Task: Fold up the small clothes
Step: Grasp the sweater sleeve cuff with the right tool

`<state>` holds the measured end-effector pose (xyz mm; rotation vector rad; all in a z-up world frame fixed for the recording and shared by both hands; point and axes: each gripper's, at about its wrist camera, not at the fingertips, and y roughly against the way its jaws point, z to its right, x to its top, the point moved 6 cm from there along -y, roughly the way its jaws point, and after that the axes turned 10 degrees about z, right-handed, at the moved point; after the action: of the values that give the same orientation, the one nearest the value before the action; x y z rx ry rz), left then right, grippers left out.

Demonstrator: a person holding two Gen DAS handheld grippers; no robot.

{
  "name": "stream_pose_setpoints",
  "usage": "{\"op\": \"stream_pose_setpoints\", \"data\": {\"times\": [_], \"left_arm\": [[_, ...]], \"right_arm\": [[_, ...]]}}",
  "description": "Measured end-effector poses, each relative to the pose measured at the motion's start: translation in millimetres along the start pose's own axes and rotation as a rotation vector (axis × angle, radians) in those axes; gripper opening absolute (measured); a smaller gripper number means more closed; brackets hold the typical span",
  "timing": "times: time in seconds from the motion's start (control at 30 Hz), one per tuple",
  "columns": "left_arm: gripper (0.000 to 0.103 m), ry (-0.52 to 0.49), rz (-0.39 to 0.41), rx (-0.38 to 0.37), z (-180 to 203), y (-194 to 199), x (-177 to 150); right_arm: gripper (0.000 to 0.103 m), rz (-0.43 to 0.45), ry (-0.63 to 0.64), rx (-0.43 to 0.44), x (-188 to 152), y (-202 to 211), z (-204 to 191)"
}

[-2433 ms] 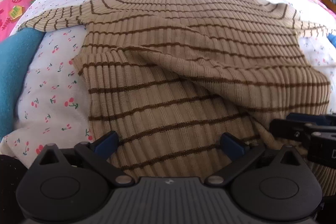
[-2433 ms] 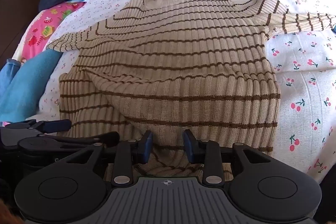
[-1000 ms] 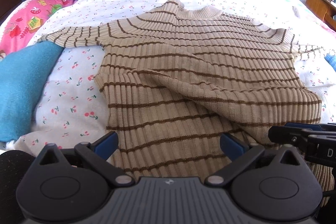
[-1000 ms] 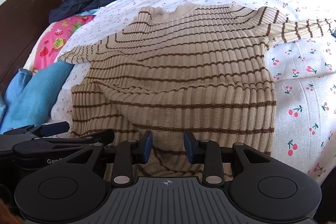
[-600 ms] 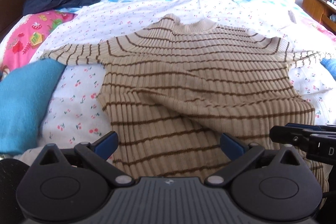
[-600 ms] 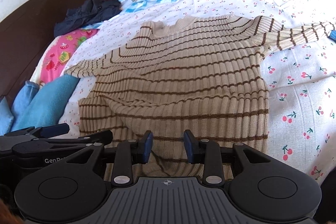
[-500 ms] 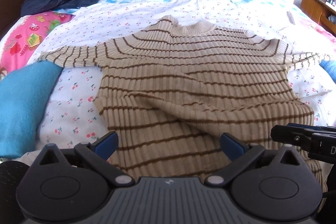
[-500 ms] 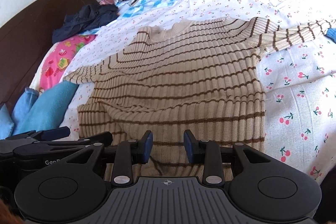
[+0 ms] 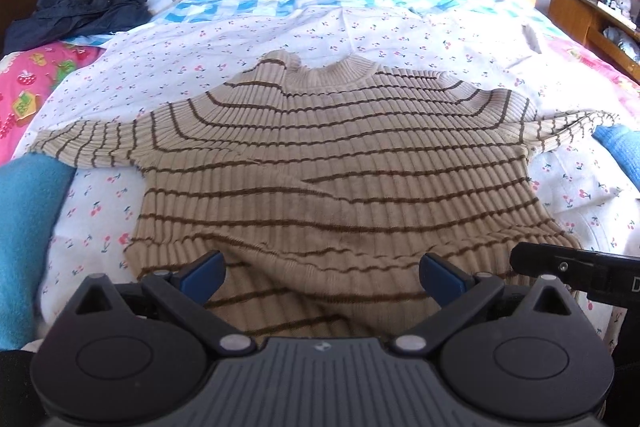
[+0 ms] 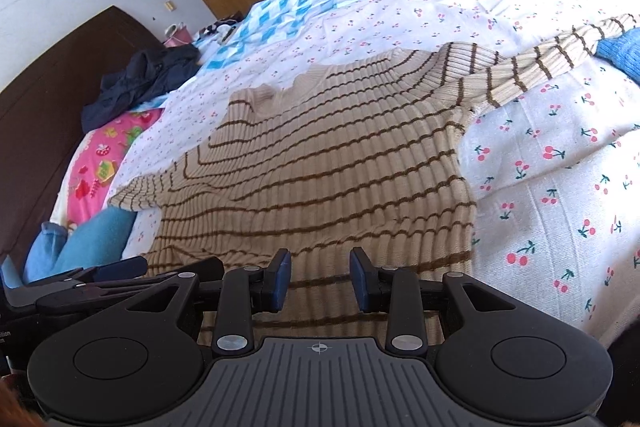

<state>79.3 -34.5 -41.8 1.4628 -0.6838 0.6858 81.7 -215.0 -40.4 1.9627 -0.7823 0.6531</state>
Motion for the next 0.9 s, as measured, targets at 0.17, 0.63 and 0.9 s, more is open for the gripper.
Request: {"op": "stream_pose_setpoints", "data": {"times": [0.17,0.63,0.9], "left_arm": [[0.103,-0.010,-0.022,-0.011,8.0,-13.6,0.3],[0.103,-0.029,0.037,-0.106,52.9,-33.8,45.0],[0.103,-0.041,0.024,-0.147,72.8,-53.6,55.2]], "right_arm": [[0.027,-0.002,-0.014,-0.001,3.1,-1.1,4.4],[0.021,0.065,-0.068,-0.060,59.3,5.6,47.1],[0.017,0.046,-0.088,-0.102,74.5,-5.4,71.9]]}}
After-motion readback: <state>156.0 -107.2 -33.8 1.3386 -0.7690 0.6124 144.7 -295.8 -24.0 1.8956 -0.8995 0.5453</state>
